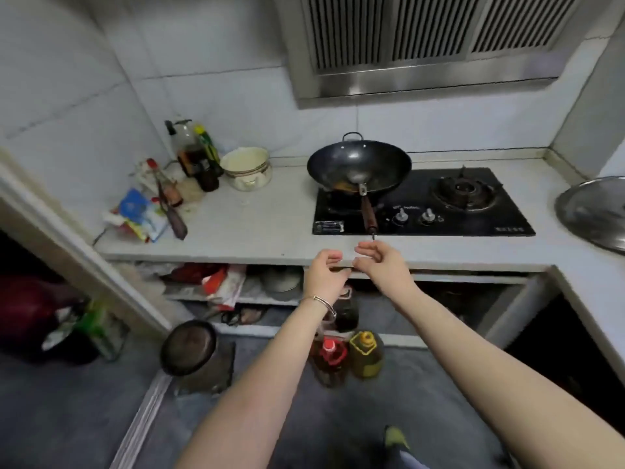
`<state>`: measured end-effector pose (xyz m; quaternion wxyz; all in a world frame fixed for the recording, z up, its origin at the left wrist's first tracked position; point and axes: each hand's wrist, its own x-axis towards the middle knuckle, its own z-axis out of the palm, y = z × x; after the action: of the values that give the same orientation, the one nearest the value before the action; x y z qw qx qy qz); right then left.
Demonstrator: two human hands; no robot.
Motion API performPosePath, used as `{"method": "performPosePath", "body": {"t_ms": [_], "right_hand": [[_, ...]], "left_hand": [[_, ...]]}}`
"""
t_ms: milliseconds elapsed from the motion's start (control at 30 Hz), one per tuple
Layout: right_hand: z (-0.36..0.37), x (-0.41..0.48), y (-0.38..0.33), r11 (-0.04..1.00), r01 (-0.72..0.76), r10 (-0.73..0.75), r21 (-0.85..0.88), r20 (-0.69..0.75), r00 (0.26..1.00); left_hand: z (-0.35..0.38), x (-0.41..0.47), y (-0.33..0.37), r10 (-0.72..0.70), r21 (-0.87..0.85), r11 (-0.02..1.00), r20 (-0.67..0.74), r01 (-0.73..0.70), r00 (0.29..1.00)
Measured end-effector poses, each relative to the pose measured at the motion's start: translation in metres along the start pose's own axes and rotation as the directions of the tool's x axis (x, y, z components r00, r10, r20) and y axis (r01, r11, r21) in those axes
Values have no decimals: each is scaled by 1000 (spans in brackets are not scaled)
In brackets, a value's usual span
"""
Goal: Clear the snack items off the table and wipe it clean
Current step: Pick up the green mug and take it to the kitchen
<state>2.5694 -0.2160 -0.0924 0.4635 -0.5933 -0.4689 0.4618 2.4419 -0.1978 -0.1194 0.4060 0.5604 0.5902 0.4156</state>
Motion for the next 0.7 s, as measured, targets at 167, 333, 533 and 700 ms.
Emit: {"method": "performPosePath", "body": {"t_ms": [167, 333, 533, 700], "right_hand": [[103, 9, -3, 1000, 8, -5, -11, 232, 973], [197, 21, -19, 999, 32, -25, -10, 419, 908], [303, 44, -40, 999, 47, -47, 16, 599, 799], [382, 62, -54, 995, 101, -65, -8, 713, 698]], "left_hand": [[-100, -4, -37, -92, -43, 995, -235, 85, 968], [-182, -1, -69, -161, -89, 987, -432, 136, 888], [-269, 15, -88, -244, -167, 970, -615, 179, 749], [-328, 30, -104, -272, -187, 962, -724, 199, 634]]}}
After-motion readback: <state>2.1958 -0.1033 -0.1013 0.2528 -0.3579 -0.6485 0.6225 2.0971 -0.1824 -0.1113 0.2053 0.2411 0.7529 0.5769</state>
